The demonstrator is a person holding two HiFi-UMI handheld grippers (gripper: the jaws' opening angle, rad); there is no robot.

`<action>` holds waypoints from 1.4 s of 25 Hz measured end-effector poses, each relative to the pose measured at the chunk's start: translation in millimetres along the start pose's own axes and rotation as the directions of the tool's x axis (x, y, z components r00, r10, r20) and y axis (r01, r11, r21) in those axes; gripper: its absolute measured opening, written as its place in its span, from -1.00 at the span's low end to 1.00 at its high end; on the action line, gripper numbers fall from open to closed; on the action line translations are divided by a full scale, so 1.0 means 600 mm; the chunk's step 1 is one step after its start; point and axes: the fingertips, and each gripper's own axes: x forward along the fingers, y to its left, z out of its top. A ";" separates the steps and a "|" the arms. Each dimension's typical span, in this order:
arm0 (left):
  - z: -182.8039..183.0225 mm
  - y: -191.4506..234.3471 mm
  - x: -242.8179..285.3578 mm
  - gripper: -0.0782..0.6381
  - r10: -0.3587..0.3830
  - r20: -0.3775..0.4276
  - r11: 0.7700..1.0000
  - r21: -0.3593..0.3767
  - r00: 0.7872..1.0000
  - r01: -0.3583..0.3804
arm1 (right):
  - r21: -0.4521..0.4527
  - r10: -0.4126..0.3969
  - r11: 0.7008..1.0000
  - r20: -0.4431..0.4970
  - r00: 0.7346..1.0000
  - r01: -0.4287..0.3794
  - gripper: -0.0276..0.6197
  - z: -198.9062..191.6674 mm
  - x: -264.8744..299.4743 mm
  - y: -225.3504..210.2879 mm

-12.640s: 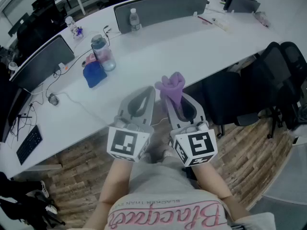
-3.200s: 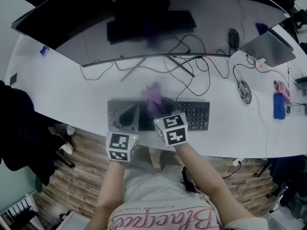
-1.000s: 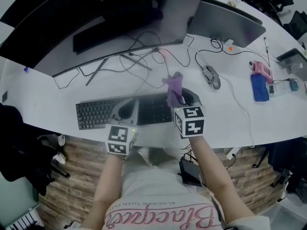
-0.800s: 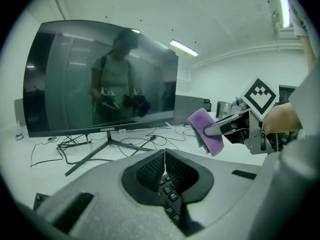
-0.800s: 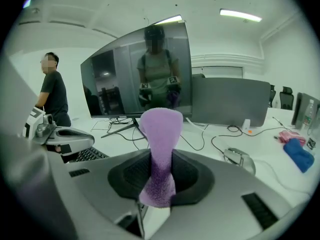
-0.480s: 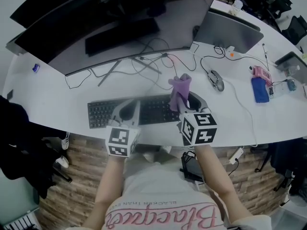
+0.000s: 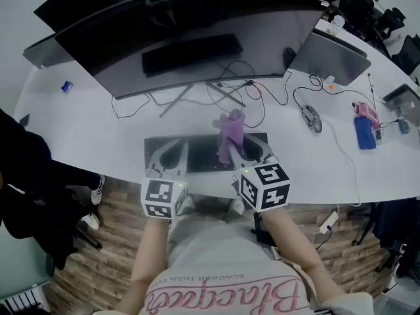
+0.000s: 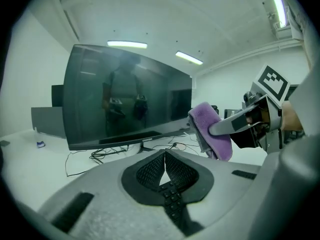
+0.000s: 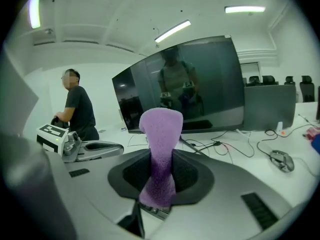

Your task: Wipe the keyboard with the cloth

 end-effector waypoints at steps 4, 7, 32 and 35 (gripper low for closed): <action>-0.014 0.055 -0.035 -0.76 0.046 -0.005 0.999 -0.025 0.999 -0.046 | -0.011 0.100 0.995 -0.025 0.995 -0.100 -0.64 -0.004 0.039 0.081; -0.028 0.095 -0.062 -0.76 0.078 -0.012 0.996 -0.046 0.997 -0.078 | -0.011 0.166 0.986 -0.056 0.985 -0.167 -0.64 -0.011 0.067 0.137; -0.193 0.315 -0.209 -0.76 0.199 -0.166 0.963 -0.149 0.966 -0.224 | 0.231 0.413 0.908 -0.364 0.835 -0.348 -0.64 -0.220 0.261 0.440; -0.208 0.321 -0.208 -0.76 0.191 -0.181 0.963 -0.153 0.965 -0.220 | 0.273 0.394 0.913 -0.392 0.831 -0.303 -0.64 -0.241 0.274 0.434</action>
